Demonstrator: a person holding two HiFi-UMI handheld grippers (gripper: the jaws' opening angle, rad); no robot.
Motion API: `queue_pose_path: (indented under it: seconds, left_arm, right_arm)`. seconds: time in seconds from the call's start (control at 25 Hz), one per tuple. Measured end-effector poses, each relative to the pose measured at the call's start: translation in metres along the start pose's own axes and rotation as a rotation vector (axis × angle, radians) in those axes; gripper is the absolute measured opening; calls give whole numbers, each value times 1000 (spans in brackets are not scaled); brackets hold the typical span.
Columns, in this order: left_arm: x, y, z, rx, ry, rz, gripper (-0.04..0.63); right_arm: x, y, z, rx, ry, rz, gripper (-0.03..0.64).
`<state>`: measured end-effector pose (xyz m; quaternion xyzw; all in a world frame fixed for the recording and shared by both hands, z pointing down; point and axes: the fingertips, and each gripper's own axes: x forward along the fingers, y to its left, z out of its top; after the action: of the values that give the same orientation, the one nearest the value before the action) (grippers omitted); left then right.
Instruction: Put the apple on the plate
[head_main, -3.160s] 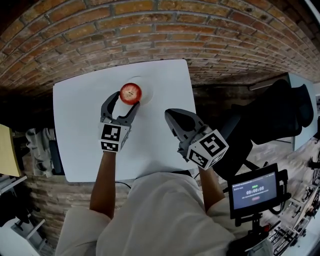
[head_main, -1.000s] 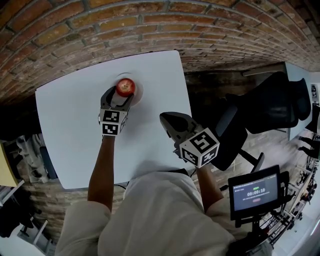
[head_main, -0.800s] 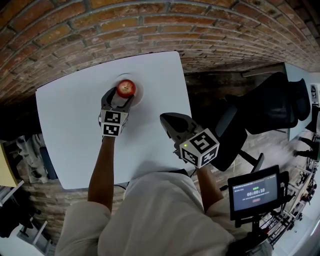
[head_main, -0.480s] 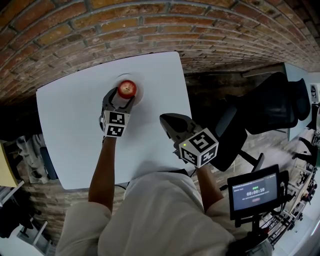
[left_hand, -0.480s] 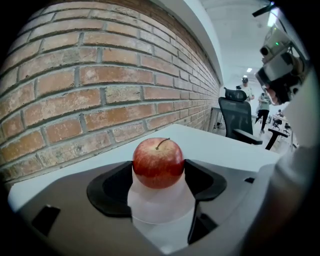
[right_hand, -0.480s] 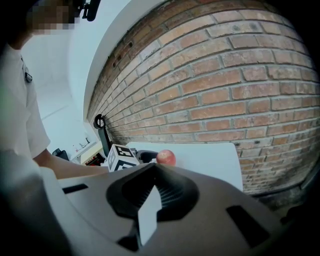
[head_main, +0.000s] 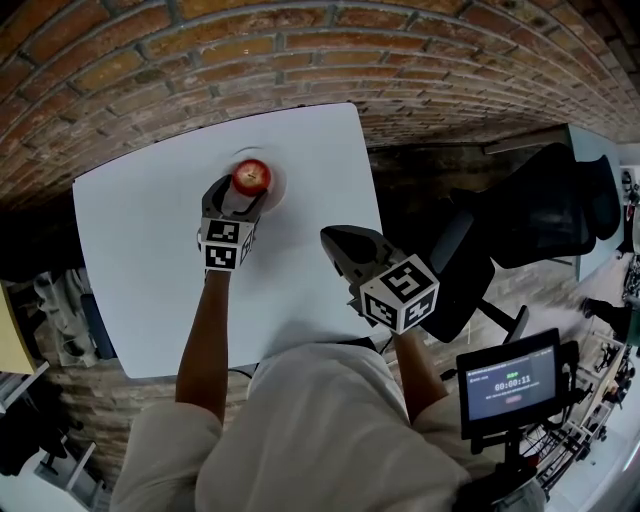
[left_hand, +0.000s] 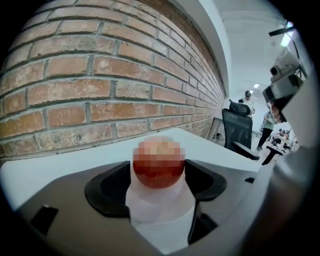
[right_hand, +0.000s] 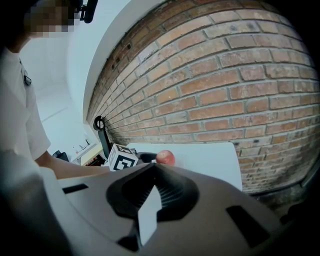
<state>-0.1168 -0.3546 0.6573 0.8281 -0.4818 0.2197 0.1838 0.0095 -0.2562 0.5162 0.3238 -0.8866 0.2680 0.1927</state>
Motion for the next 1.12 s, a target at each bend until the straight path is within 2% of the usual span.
queue_pose_path:
  seconds: [0.64, 0.88, 1.12]
  left_arm:
    - [-13, 1, 7, 5, -10, 5, 331]
    - [-26, 3, 6, 23, 33, 27, 331]
    - [-50, -3, 17, 49, 8, 39, 331]
  right_arm:
    - [-5, 0, 0, 1, 1, -8, 3]
    - [-7, 3, -1, 1, 6, -14, 3]
    - [-14, 11, 2, -21, -3, -11, 3]
